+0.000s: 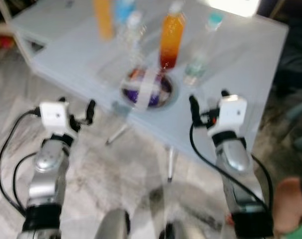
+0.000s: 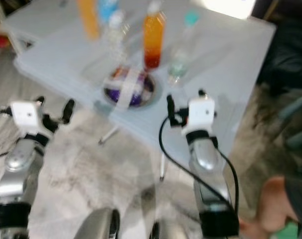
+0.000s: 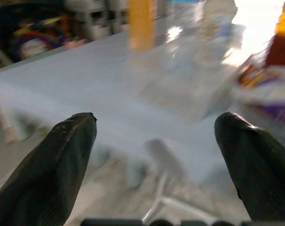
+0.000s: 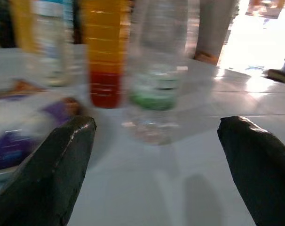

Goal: Restocking fridge

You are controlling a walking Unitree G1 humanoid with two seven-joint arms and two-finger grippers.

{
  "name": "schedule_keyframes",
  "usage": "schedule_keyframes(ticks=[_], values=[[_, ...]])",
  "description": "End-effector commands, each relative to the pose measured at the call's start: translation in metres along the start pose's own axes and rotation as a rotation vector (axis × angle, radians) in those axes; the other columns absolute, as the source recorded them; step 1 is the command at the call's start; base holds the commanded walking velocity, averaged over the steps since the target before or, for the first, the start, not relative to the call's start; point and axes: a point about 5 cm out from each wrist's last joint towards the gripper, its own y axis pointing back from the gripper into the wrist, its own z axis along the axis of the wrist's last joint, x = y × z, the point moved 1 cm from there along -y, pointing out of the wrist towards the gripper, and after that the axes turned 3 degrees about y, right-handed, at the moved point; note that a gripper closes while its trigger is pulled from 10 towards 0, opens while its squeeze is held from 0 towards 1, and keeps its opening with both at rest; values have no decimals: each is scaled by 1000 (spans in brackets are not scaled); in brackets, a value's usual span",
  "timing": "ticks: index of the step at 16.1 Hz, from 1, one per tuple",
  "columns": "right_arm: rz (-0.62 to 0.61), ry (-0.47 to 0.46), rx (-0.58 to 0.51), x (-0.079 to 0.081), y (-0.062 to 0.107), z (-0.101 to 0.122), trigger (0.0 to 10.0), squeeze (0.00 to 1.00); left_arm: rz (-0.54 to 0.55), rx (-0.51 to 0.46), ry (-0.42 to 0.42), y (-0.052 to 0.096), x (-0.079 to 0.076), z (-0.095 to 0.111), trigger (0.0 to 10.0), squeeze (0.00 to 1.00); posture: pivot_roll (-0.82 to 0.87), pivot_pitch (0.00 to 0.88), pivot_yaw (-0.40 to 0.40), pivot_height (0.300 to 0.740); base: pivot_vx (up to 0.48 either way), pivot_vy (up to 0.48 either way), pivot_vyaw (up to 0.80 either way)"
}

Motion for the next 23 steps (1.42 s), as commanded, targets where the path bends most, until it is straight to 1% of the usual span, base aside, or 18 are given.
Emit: schedule_keyframes(ticks=[1, 3, 4, 9, 12, 14, 20, 22, 23], values=[[-29, 9, 10, -10, 5, -2, 10000, 0, -8, 11, 13, -1, -6, -3, 10000, 0, -23, 156, -14, 740, 352, 326, 0], [-27, 10, 17, -10, 7, -4, 10000, 0, -5, 1, 11, -1, -4, -2, 10000, 0, -24, 153, -15, 740, 154, 326, 0], [-26, 10, 20, -9, 8, -5, 10000, 0, -14, -11, -7, -1, -4, -1, 10000, 0, -24, 147, -15, 740, 0, 0, 0], [-17, 4, 27, -6, 7, -7, 10000, 0, -12, -16, -2, 0, -4, -1, 10000, 0, -20, 156, -17, 740, 0, 0, 0], [-18, -1, 32, -5, 8, -9, 10000, 0, -4, -35, 7, 0, -1, 5, 10000, 0, -18, 154, -17, 740, 0, 0, 0], [-16, -5, 35, -3, 8, -10, 10000, 0, -13, -49, 14, -1, -2, 10, 10000, 0, -18, 157, -15, 740, 0, 369, 0], [-17, -14, 49, -2, 11, -12, 10000, 0, -23, -51, 21, -4, -3, 12, 10000, 0, -21, 159, -16, 740, 0, 480, 0], [-23, 0, 59, 0, 12, -14, 10000, 0, -30, -41, 19, -4, -6, 10, 10000, 0, -23, 161, -9, 740, 0, 409, 0], [-37, -7, 76, -1, 12, -16, 10000, 0, -34, -33, 15, -3, -7, 8, 10000, 0, -26, 160, -5, 740, 0, 0, 0]])
